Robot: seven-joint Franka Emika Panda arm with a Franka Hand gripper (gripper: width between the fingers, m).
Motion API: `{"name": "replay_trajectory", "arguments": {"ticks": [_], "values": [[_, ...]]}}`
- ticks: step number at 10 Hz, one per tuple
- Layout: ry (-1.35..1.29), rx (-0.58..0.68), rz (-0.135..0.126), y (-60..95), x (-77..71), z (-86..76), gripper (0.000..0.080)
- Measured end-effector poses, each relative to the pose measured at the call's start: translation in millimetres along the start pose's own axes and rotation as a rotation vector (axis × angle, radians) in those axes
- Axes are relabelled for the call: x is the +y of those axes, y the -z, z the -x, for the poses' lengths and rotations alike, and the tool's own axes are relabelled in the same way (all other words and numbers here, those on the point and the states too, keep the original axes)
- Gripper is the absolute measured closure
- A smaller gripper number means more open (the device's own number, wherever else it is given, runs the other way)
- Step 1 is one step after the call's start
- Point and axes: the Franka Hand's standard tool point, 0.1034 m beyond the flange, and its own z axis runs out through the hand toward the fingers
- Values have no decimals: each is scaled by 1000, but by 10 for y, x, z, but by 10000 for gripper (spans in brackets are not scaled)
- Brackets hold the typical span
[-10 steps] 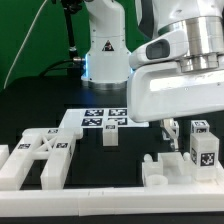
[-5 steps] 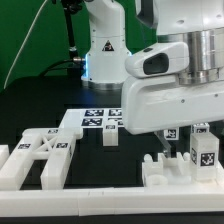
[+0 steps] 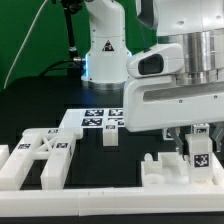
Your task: Assemble chair
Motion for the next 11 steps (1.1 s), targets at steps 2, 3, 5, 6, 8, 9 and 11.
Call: {"name": "replay_trajectory", "arguments": {"ticks": [2, 3, 5, 6, 8, 9, 11], "values": [[-151, -1, -2, -2, -21, 5, 515], [-302, 0, -3, -7, -45, 3, 515], [-566, -8, -5, -8, -44, 5, 515], [-712, -16, -19, -9, -38, 5, 515], [-974, -40, -46, -15, -58, 16, 515], [-1103, -48, -50, -18, -79, 22, 515], [-1191, -51, -50, -20, -98, 26, 515]]}}
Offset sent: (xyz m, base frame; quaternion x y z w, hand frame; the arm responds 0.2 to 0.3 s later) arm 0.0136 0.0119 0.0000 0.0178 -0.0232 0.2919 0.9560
